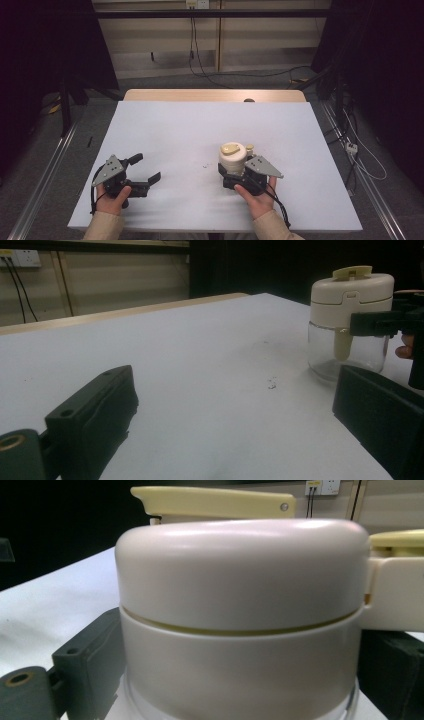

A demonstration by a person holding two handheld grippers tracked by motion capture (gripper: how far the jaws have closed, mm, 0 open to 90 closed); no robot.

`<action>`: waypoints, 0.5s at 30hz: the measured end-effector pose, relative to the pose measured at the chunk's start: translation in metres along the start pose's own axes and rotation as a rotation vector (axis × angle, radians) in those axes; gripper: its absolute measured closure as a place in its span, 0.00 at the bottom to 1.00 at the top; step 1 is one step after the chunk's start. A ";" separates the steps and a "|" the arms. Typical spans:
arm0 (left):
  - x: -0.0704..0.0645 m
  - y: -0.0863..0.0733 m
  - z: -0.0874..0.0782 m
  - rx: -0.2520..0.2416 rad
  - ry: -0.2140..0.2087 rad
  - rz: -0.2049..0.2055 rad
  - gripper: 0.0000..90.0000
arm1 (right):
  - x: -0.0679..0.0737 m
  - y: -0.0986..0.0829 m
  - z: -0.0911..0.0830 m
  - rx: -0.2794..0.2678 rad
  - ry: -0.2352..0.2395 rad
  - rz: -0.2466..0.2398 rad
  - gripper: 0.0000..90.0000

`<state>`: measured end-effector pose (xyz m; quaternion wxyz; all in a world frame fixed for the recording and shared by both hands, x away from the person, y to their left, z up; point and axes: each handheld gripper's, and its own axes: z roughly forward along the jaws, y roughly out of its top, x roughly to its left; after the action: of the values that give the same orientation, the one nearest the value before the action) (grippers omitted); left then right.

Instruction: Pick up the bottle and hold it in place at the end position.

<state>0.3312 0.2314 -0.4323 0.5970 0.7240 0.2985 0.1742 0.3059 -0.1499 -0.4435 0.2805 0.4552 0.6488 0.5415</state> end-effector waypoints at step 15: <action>0.001 0.000 -0.001 -0.003 0.003 -0.006 0.04 | 0.002 0.006 0.011 -0.006 0.005 -0.026 0.08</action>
<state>0.3311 0.2326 -0.4324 0.5982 0.7219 0.3012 0.1740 0.3160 -0.1434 -0.4398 0.2872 0.4445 0.6538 0.5407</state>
